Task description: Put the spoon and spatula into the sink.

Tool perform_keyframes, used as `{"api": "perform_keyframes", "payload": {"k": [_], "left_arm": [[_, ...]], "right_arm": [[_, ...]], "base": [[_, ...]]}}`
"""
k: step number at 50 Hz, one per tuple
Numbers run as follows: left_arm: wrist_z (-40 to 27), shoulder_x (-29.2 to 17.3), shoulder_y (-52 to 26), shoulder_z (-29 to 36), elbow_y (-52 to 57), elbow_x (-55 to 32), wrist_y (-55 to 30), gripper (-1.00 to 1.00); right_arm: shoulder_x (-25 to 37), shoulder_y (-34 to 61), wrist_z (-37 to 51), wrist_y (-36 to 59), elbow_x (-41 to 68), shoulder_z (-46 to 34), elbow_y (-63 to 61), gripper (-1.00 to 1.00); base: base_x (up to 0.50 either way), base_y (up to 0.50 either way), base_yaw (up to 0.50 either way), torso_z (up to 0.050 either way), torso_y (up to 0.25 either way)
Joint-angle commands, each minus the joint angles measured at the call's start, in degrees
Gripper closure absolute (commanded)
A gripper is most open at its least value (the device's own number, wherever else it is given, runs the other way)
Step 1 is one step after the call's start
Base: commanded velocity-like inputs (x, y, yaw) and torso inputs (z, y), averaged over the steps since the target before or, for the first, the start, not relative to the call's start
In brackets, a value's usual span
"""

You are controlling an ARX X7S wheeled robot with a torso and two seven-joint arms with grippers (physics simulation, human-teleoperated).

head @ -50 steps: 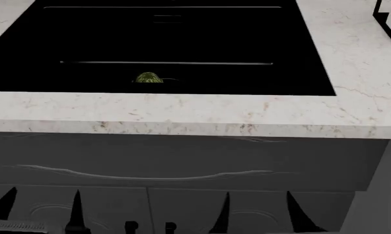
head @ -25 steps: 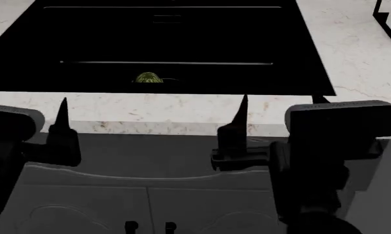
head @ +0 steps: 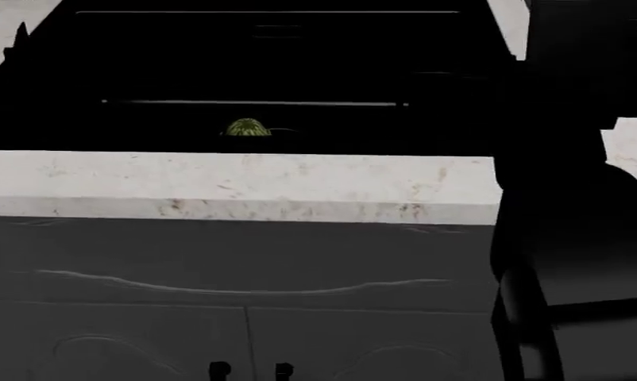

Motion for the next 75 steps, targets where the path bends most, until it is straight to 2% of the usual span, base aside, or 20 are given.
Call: {"api": "perform_keyframes", "payload": {"k": [1, 32, 61, 75], "left_arm": [[-1.6, -0.4, -6.2, -1.0, -5.5, 0.9, -0.7, -1.0], [-2.0, -0.6, -6.1, 0.4, -5.4, 0.5, -1.4, -1.0], [-2.2, -0.7, -5.7, 0.6, -6.1, -0.3, -0.8, -1.0], [-2.3, -0.5, -5.8, 0.8, -6.6, -0.8, -0.8, -1.0]], "right_arm": [[-0.6, 4.0, 0.2, -0.9, 0.7, 1.8, 4.0, -1.0], [-0.7, 2.3, 0.0, -0.8, 3.5, 4.6, 2.9, -1.0], [-0.9, 1.8, -0.2, -1.8, 5.0, 4.7, 3.5, -1.0], [-0.8, 1.6, 0.6, -1.4, 5.3, 5.3, 3.5, -1.0]], "base": [[0.24, 0.25, 0.0, 0.0, 0.0], [0.36, 0.26, 0.0, 0.0, 0.0], [0.34, -0.02, 0.0, 0.0, 0.001], [0.27, 0.33, 0.0, 0.0, 0.001]]}}
